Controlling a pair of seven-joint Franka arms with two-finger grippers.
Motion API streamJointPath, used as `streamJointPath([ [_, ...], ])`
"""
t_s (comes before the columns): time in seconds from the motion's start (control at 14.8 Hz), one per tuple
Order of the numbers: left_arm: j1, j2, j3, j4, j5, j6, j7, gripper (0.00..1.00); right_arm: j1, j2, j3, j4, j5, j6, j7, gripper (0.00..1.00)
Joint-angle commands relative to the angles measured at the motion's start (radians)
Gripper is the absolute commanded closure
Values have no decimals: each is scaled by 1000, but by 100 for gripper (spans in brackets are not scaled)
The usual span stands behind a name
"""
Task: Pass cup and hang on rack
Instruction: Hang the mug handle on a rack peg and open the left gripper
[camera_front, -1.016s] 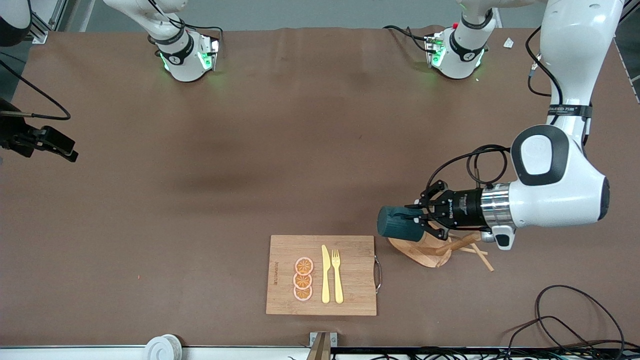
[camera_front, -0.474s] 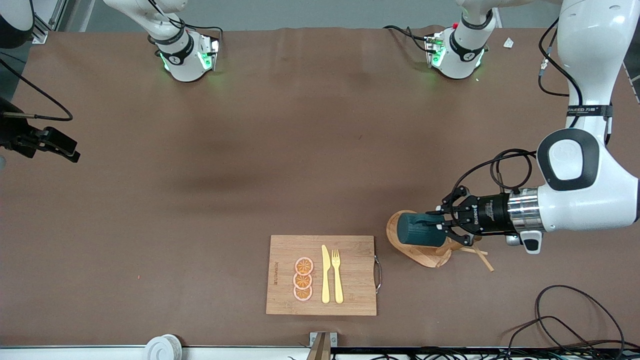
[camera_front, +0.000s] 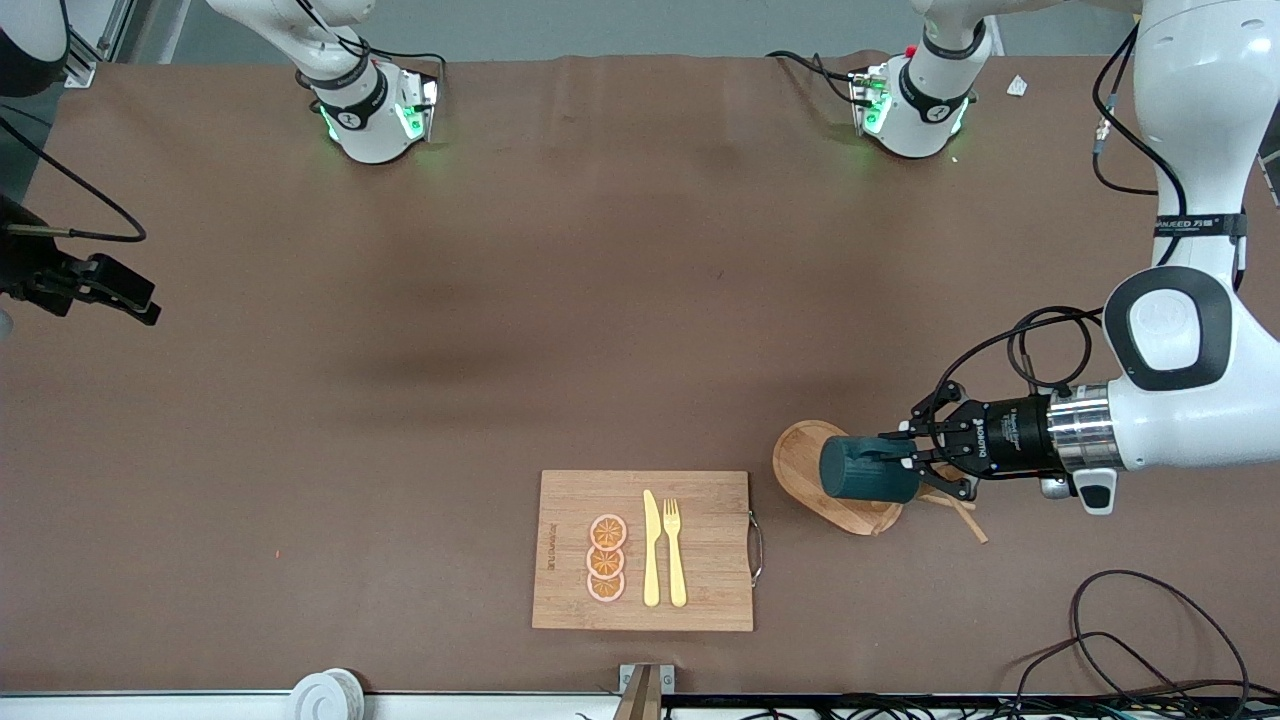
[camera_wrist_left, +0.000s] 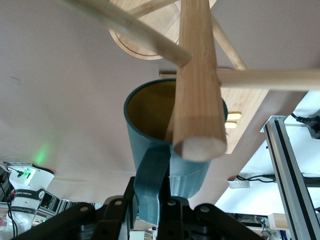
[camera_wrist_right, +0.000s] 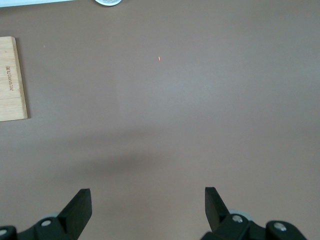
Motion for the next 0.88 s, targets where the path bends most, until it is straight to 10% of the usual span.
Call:
streamJointPath([
  [0.0, 13, 12, 1, 9, -14, -12, 24, 99, -8, -34, 10, -42, -3, 22, -8, 0],
  [0.54, 40, 30, 0, 9, -20, -12, 23, 91, -2, -34, 10, -47, -8, 29, -5, 0],
  [0.68, 37, 30, -3, 9, -20, -12, 21, 57, -2, -34, 10, -47, -8, 30, -5, 0],
  [0.81, 29, 29, -6, 9, -19, -12, 12, 2, -2, -34, 10, -47, -8, 30, -5, 0],
])
